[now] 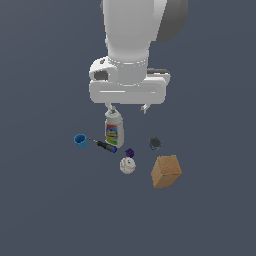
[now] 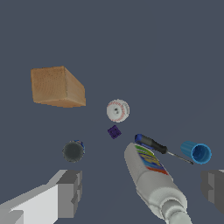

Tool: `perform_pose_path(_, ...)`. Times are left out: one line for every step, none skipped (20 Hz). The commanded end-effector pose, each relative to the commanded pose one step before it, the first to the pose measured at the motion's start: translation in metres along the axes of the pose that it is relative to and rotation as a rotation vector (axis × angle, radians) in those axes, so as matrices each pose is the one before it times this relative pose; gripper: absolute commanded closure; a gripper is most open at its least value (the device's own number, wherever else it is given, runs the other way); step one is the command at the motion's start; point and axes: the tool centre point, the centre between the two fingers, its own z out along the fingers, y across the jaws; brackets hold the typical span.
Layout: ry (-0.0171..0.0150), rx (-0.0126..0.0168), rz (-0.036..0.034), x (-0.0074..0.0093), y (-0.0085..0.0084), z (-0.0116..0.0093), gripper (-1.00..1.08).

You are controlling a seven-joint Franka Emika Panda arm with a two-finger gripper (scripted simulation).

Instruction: Pick up a designated object from a clutter of objects.

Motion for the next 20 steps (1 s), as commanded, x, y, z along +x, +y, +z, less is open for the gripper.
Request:
perform_pose_path(0.0, 0.0, 0.0, 0.0, 0.00001, 0.0, -0.92)
perform_pose_path(-0.00056, 0.00047, -0.00136, 0.0, -0.00065, 0.00031, -0.92)
perform_pose_path(-0.00168, 0.00143, -0.00395, -0.00001, -0.00189, 0.0009, -0.92)
perform_pose_path(-0.00276, 0.00235, -0.0065, -0.00004, -0.0031, 0.00144, -0.92)
perform_pose_path(-0.00383, 0.00327, -0.00903, -0.00011, -0.0043, 0.0019, -0.92)
perform_pose_path(-0.00456, 0.00392, -0.01081, -0.00024, -0.00514, 0.00206, -0.92)
perform_pose_path(-0.00399, 0.00346, -0.00958, -0.00034, -0.00454, 0.00154, -0.92)
perform_pose_path(-0.00325, 0.00283, -0.00794, -0.00044, -0.00374, 0.00095, -0.92)
perform_pose_path(-0.00242, 0.00213, -0.00611, -0.00053, -0.00286, 0.00033, -0.92)
perform_pose_path(-0.00139, 0.00124, -0.00373, -0.00054, -0.00173, -0.00025, -0.92)
perform_pose_path(-0.0003, 0.00028, -0.00101, -0.00038, -0.00045, -0.00052, -0.92)
perform_pose_path(0.00028, -0.00024, 0.00059, -0.00003, 0.00028, -0.00023, -0.92)
perform_pose_path(0.00049, -0.00044, 0.00139, 0.00025, 0.00064, 0.00021, -0.92)
perform_pose_path(0.00032, -0.00031, 0.00121, 0.00053, 0.00054, 0.00078, -0.92)
perform_pose_path(0.00016, -0.0002, 0.00106, 0.00076, 0.00045, 0.0013, -0.92)
perform_pose_path(0.00003, -0.00011, 0.00109, 0.001, 0.00045, 0.00183, -0.92)
perform_pose_path(-0.0001, -0.00001, 0.00084, 0.00124, 0.0003, 0.00237, -0.92)
perform_pose_path(-0.00019, 0.00004, 0.00096, 0.00148, 0.00035, 0.0029, -0.92)
perform_pose_path(-0.00026, 0.00007, 0.00106, 0.00171, 0.00038, 0.00343, -0.92)
perform_pose_path(-0.00026, 0.00003, 0.00136, 0.00193, 0.00051, 0.00392, -0.92)
